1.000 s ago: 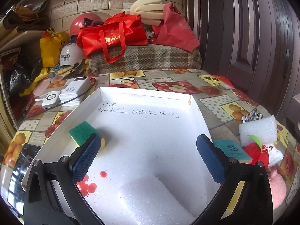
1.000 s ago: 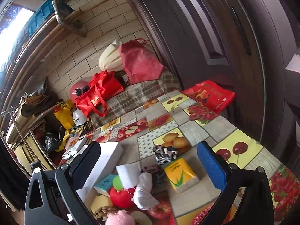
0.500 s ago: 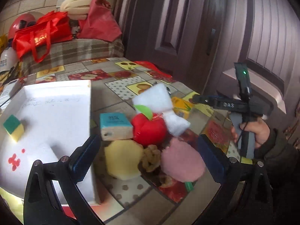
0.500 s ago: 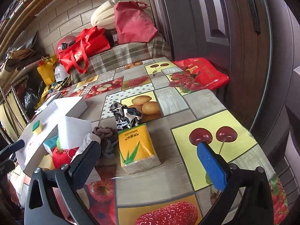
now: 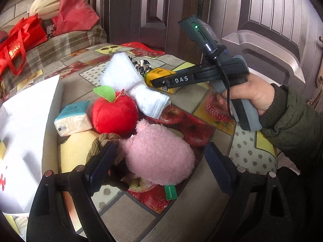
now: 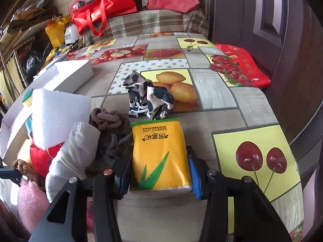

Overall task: Organize soft objects
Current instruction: 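Grasp the yellow tissue pack with the right tool, then grasp the pink fuzzy ball with the left tool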

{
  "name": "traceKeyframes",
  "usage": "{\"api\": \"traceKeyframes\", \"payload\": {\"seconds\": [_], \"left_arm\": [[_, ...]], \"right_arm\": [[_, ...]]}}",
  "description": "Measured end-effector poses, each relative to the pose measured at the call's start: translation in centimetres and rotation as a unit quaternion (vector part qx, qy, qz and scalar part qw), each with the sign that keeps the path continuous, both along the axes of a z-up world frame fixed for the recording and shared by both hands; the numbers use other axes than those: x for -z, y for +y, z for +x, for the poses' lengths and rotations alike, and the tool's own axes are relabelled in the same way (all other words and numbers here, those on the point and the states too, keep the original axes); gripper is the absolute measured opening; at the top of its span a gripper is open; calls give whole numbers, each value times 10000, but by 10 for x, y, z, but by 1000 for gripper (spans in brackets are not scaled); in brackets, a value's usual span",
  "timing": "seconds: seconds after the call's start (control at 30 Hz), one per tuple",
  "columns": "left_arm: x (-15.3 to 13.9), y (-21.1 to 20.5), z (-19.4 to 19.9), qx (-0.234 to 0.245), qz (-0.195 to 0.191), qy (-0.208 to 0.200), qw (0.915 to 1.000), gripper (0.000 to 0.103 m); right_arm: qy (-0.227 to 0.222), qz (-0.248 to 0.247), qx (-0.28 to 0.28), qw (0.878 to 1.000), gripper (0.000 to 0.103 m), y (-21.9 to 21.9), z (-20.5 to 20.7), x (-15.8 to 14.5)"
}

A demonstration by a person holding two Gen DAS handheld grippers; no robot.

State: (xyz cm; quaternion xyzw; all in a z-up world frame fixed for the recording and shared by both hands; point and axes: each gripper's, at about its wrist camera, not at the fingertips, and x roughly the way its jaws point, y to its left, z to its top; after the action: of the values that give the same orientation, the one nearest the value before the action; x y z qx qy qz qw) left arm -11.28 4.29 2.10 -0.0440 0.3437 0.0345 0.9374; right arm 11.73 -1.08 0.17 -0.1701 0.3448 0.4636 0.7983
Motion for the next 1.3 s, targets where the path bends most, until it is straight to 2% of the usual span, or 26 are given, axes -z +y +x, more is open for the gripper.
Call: {"api": "traceKeyframes", "payload": {"seconds": [0.1, 0.17, 0.23, 0.3, 0.43, 0.53, 0.63, 0.67, 0.7, 0.8, 0.93, 1.03, 1.07, 1.13, 1.2, 1.3], "left_arm": [[3, -7, 6, 185, 6, 131, 9997, 90], [3, -17, 8, 637, -209, 137, 9977, 90], [1, -33, 6, 1084, -259, 86, 9937, 90], [-2, -37, 5, 1026, -115, 28, 9947, 90], [0, -22, 12, 540, -265, 92, 9981, 90], [5, -30, 24, 597, -93, 308, 9977, 90], [16, -42, 37, 639, 237, 729, 9950, 90], [20, -43, 40, 610, 280, 828, 9943, 86], [21, -42, 41, 586, 274, 880, 9940, 64], [21, -40, 39, 544, 241, 797, 9950, 60], [12, -39, 26, 470, 276, 382, 9978, 59], [-5, -26, 4, 259, 109, -335, 9990, 59], [-11, -22, -6, 142, 96, -638, 9978, 59], [-20, -14, -27, -172, 313, -1137, 9929, 59], [-23, -5, -43, -566, 564, -1367, 9874, 59], [-26, 21, -63, -1184, 572, -1536, 9793, 59]], "right_arm": [[412, 469, 339, 9975, 49, -20, 15, -1], [756, 645, 510, 9937, 49, -30, 25, 1], [848, 768, 545, 9919, 49, -36, 27, 1], [788, 757, 517, 9927, 49, -35, 25, -1], [650, 727, 439, 9943, 49, -32, 21, -4], [733, 703, 488, 9936, 50, -31, 23, -2], [883, 700, 526, 9922, 51, -31, 29, 0], [854, 683, 528, 9926, 51, -30, 28, 0], [810, 636, 531, 9933, 51, -29, 27, 0], [663, 496, 489, 9954, 48, -24, 23, 0], [443, 509, 466, 9966, 46, -25, 18, -4], [259, 959, 665, 9928, 46, -42, 16, -13], [157, 1203, 746, 9898, 46, -51, 14, -19], [-90, 1714, 838, 9816, 46, -69, 3, -28], [-230, 2070, 794, 9748, 46, -82, -11, -36], [-341, 2471, 675, 9660, 46, -90, -32, -46]]}}
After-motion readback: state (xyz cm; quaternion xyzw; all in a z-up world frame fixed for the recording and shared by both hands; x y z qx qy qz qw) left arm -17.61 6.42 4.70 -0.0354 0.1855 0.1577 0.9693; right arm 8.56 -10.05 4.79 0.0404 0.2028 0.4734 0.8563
